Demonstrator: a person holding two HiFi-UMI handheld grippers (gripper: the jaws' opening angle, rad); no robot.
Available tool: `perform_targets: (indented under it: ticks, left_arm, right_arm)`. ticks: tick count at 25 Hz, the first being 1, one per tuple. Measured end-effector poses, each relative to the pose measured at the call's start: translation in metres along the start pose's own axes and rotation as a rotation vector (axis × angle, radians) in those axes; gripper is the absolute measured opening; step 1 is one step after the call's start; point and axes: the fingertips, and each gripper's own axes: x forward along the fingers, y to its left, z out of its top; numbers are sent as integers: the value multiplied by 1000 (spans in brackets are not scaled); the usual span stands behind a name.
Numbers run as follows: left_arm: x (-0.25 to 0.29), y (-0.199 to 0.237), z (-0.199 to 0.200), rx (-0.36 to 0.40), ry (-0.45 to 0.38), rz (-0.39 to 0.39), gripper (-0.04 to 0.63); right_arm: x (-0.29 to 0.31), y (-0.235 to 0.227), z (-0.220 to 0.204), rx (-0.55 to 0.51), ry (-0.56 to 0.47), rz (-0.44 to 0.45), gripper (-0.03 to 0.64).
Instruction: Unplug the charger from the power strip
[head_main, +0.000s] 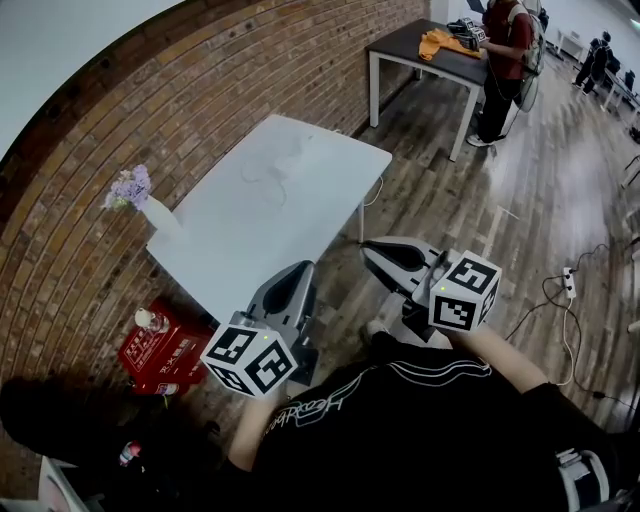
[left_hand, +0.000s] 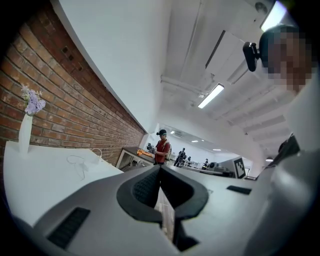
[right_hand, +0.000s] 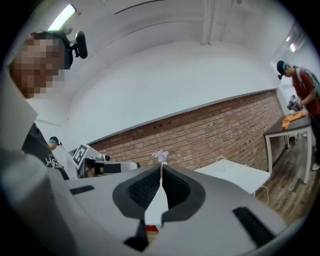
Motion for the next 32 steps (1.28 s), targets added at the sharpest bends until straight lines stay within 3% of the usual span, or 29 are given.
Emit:
perform_targets:
  ticks: [4,13,24,29,32]
  left_arm:
    - [13,8,-5,-4,14,-3,5]
    - [64,62,-4,-24,42,39,5]
    - [189,168,1,-105,119,129,5]
    - [248,214,11,-74,140,182,5]
    - [278,227,21,-59,141,172,6]
  right_arm:
    - [7,-11,-4,-32,9,11,-2]
    - [55,-62,-12,26,32,93,0]
    - [128,-208,4,92,56,153,0]
    - [162,-272,9,105,74,166,0]
    - [177,-303,12,126,86,182,0]
